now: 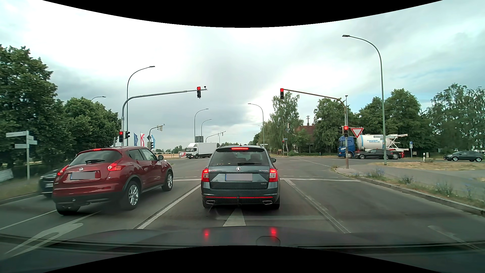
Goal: Follow the waypoints while adhering to traffic rules and regulations
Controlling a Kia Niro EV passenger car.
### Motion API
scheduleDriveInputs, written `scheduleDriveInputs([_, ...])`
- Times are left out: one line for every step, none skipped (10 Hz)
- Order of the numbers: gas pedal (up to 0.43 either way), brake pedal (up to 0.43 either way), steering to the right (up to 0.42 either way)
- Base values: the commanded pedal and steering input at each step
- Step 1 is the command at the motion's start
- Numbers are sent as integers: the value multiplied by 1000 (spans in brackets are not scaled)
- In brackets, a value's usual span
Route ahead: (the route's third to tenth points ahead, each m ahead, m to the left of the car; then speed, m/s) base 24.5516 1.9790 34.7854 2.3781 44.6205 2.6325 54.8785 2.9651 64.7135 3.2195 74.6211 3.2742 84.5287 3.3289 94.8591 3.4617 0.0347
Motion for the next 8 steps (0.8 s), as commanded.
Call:
scheduleDriveInputs([0, 220, 3])
scheduleDriveInputs([0, 220, 3])
scheduleDriveInputs([0, 220, 3])
scheduleDriveInputs([0, 220, 3])
scheduleDriveInputs([0, 220, 3])
scheduleDriveInputs([0, 220, 3])
scheduleDriveInputs([0, 220, 3])
scheduleDriveInputs([0, 220, 3])
